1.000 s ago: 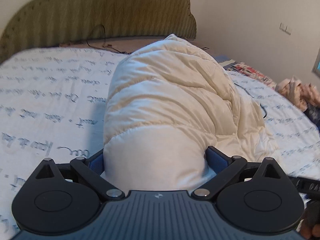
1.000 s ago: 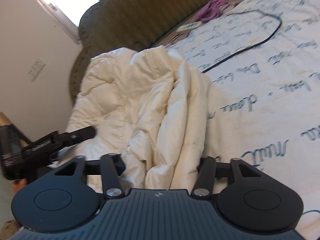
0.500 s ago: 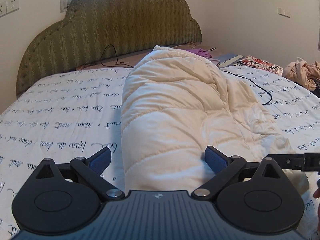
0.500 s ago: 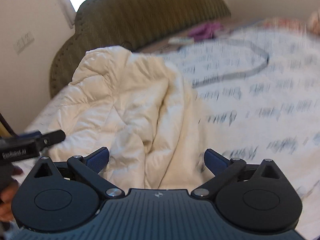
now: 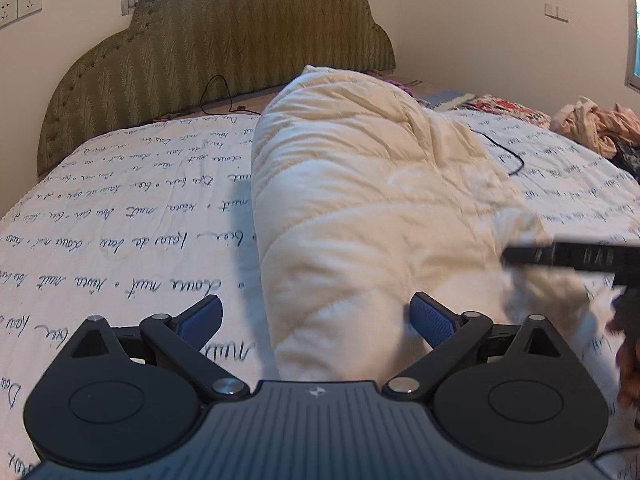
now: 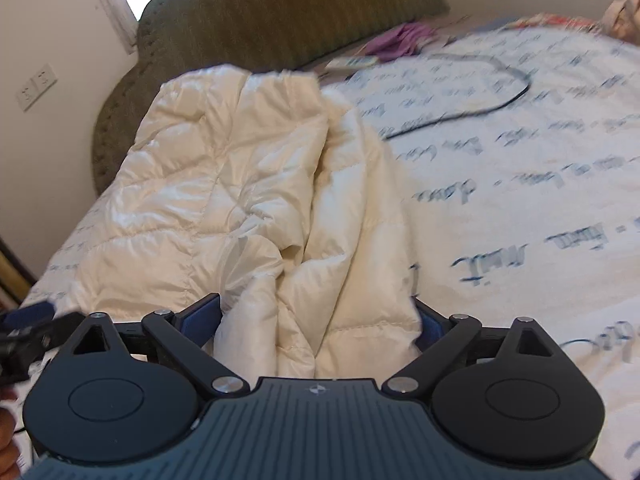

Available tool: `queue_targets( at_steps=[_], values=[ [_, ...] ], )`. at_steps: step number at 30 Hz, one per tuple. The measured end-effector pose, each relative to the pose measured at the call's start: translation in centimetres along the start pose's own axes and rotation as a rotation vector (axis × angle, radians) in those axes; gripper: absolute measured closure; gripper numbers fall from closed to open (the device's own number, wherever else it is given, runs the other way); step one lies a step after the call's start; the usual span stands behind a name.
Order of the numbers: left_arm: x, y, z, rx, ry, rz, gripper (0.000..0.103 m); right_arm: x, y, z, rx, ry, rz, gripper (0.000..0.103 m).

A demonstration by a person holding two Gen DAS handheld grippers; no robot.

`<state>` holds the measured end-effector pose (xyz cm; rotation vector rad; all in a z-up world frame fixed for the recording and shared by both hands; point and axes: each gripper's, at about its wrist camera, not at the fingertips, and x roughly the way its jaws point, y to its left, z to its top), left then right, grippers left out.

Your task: Fold small clothes

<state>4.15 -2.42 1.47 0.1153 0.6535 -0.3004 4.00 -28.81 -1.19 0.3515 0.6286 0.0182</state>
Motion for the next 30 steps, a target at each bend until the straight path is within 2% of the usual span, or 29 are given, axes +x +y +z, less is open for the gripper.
queue_targets(
  at_steps=[2,4,5,7,8,10,11,12,15,17,19,23,26,27,28,29,30],
  values=[
    [-0.7,0.1,-1.2,0.022,0.002,0.0,0.002,-2.6,0.1,-0.2,-0.021,-0.114,-0.038,0.007],
    [-1.0,-0.2,-2.4,0.058,0.006,0.008,0.002,-4.7,0.0,-0.4,-0.026,-0.176,-0.017,0.006],
    [-0.9,-0.5,-2.8,0.079,0.011,0.013,0.002,-5.1,-0.1,-0.4,-0.028,-0.166,0.013,0.007],
    [-0.5,-1.1,-3.5,0.12,0.021,0.045,0.002,-4.6,-0.2,-0.7,-0.024,-0.083,0.08,0.011],
    [-0.3,-1.5,-3.7,0.134,0.02,0.07,0.002,-4.0,-0.2,-0.9,-0.012,-0.041,0.119,0.017],
    [0.1,-1.9,-3.7,0.142,0.007,0.105,0.002,-2.8,0.0,-1.4,0.007,0.019,0.148,0.039],
    [0.2,-1.9,-3.6,0.138,0.002,0.117,0.002,-2.3,0.3,-1.6,0.002,0.037,0.146,0.064],
    [0.4,-1.8,-3.4,0.131,-0.001,0.128,0.002,-1.9,0.4,-1.7,-0.008,0.038,0.138,0.076],
    [1.3,-1.4,-2.8,0.12,-0.002,0.143,0.001,-1.6,0.4,-1.3,-0.019,-0.007,0.086,0.086],
    [1.8,-1.2,-2.3,0.103,0.005,0.124,0.001,-1.9,0.4,-0.7,-0.045,-0.064,0.009,0.088],
    [2.0,-1.4,-2.2,0.093,0.013,0.128,0.001,-2.2,0.2,-0.4,-0.068,-0.083,-0.038,0.089],
    [1.8,-1.9,-2.8,0.118,0.008,0.151,0.001,-2.7,-0.1,-1.5,-0.099,-0.038,-0.064,0.091],
    [1.8,-1.9,-3.0,0.104,0.023,0.147,0.002,-2.8,-0.4,-2.0,-0.09,-0.015,-0.052,0.09],
    [1.8,-1.8,-3.0,0.1,0.026,0.147,0.002,-3.2,-0.5,-1.8,-0.08,-0.025,-0.052,0.08],
    [1.8,-1.8,-2.9,0.099,0.029,0.147,0.002,-3.8,-0.5,-1.5,-0.072,-0.054,-0.063,0.078],
    [1.7,-1.8,-3.0,0.1,0.029,0.148,0.002,-4.6,-0.2,-1.2,-0.073,-0.094,-0.091,0.07],
    [1.7,-1.8,-3.0,0.103,0.029,0.15,0.002,-5.3,0.1,-0.8,-0.086,-0.137,-0.113,0.057]
  ],
)
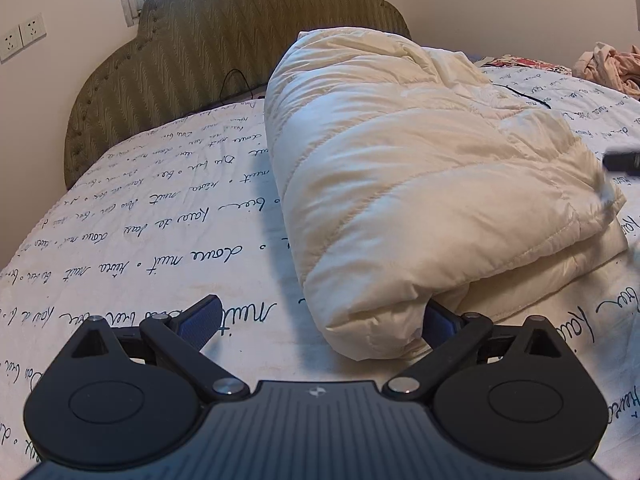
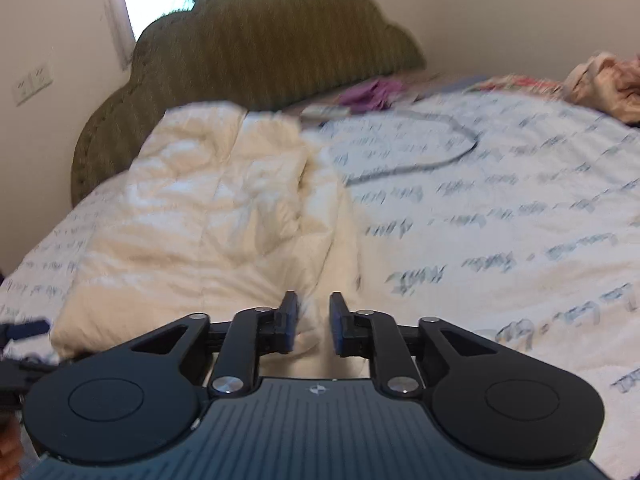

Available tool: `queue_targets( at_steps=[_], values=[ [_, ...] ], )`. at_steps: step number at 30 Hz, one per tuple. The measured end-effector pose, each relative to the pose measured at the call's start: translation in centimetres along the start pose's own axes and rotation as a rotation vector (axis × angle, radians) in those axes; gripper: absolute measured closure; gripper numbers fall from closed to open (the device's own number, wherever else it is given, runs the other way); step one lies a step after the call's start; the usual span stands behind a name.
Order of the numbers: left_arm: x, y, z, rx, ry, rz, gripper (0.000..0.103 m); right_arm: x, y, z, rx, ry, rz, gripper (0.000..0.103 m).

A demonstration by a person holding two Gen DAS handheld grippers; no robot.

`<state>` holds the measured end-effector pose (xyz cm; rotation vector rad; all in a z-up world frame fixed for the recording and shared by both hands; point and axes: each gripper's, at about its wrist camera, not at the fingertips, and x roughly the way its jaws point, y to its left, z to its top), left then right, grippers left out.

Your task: Fold small clothes

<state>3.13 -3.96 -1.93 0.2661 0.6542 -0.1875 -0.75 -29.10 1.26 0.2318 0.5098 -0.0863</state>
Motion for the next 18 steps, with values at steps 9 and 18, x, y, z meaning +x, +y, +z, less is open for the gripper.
queue_targets(
  at_steps=[9,18],
  values=[
    [-0.4,-0.4,-0.4,-0.006,0.01,0.007,0.002,2.4,4.3,0.8,-0.179,0.027,0.042,0.043],
    [-0.8,-0.4,-0.7,-0.028,0.018,0.005,0.002,2.9,4.4,-1.2,-0.174,0.082,0.02,0.022]
  ],
)
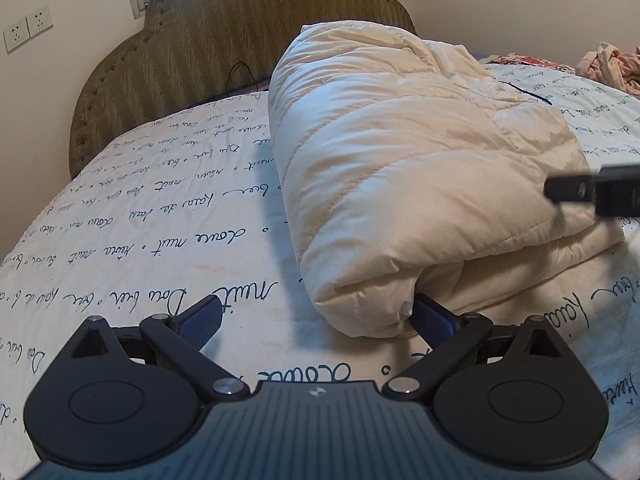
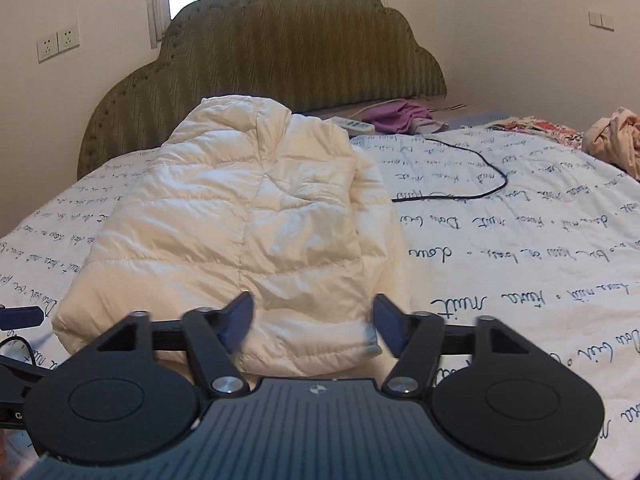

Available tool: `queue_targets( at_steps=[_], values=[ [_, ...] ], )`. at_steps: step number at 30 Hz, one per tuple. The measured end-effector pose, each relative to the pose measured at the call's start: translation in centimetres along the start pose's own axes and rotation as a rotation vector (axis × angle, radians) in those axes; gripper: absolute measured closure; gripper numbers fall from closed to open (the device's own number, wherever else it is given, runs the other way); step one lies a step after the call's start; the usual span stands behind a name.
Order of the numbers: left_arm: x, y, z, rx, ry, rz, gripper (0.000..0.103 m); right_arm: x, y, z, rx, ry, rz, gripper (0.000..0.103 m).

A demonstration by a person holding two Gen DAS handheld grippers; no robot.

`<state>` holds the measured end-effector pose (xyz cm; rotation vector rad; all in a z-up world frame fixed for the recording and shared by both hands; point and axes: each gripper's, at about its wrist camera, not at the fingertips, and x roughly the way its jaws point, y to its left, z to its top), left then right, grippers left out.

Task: Fold small clothes
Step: 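Withdraw both open grippers from the folded cream jacket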

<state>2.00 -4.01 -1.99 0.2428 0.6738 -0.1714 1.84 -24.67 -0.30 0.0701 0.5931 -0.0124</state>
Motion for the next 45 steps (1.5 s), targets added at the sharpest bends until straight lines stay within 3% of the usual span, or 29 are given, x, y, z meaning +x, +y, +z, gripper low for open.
queue_targets(
  at_steps=[4,8,22,29,45],
  values=[
    [-0.7,-0.3,-0.4,-0.016,0.002,-0.017,0.002,-0.3,-0.4,-0.8,0.043,0.031,-0.016,0.022],
    [-1.1,-0.5,-0.9,-0.037,0.016,-0.029,0.002,-1.8,-0.1,-1.8,0.052,0.033,-0.006,0.003],
    [-1.7,-0.9,-3.1,-0.073,0.028,0.004,0.002,-3.5,1.6,-4.7,0.015,0.083,0.026,0.0],
    [-1.8,-1.3,-4.3,-0.085,0.001,0.023,0.002,-3.0,0.9,-6.9,0.05,0.092,-0.005,0.0],
    [-1.7,-1.0,-4.9,-0.105,-0.013,0.006,0.0,-2.7,1.6,-7.7,-0.009,0.084,-0.054,0.0]
  ],
)
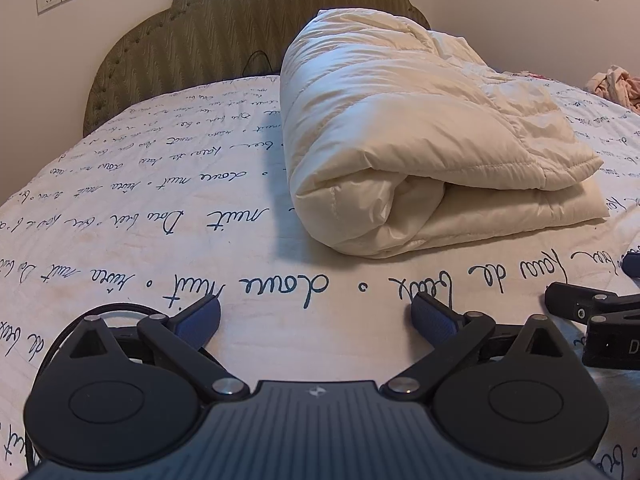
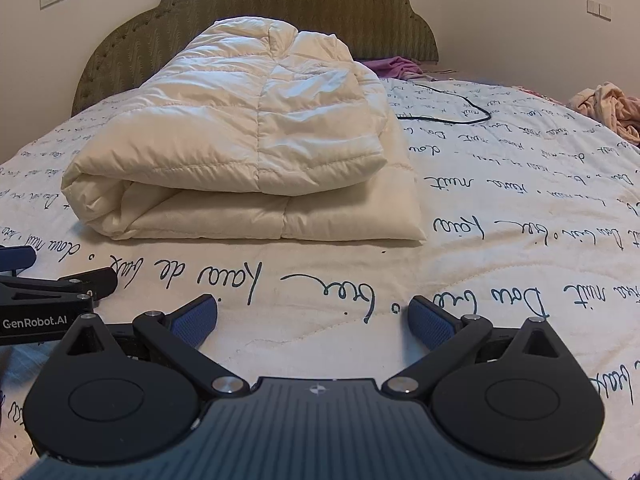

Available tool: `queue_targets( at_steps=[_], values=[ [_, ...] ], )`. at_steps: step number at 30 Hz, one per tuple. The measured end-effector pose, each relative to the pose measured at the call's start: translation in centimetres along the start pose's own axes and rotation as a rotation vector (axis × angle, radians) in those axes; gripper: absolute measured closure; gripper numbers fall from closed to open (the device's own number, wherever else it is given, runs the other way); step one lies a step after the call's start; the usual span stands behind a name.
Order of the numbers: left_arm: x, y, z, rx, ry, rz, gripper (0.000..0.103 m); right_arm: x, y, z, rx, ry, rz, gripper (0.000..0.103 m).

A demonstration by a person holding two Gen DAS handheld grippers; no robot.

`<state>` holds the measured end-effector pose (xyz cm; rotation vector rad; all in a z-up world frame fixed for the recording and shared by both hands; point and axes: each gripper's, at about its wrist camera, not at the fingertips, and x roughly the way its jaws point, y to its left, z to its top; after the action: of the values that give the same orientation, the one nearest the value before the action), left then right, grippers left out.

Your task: Fold small clothes

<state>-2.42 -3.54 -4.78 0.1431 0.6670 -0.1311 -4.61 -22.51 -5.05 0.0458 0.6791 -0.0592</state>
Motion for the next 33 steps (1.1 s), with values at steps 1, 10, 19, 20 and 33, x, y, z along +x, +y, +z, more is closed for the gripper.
queue_targets(
  at_steps=[1,10,19,20,33],
  values=[
    [0.0,-0.01,0.0,0.001,-0.001,0.0,0.0,-0.04,0.02,-0.03,-0.001,-0.002,-0.003,0.0],
    [0.01,0.01,-0.04,0.002,-0.002,-0.001,0.0,-0.25,0.08,-0.24,-0.007,-0.018,-0.029,0.0],
    [-0.18,-0.22,-0.09,0.016,-0.013,-0.021,0.0,-0.04,-0.16,-0.3,0.013,-0.015,-0.009,0.0],
    [-0.17,-0.24,-0.09,0.017,-0.013,-0.021,0.0,-0.03,-0.1,-0.3,0.011,-0.014,-0.01,0.0],
    [-0.17,-0.27,-0.11,0.019,-0.013,-0.02,0.0,-0.09,-0.17,-0.37,0.019,-0.018,0.005,0.0]
  ],
)
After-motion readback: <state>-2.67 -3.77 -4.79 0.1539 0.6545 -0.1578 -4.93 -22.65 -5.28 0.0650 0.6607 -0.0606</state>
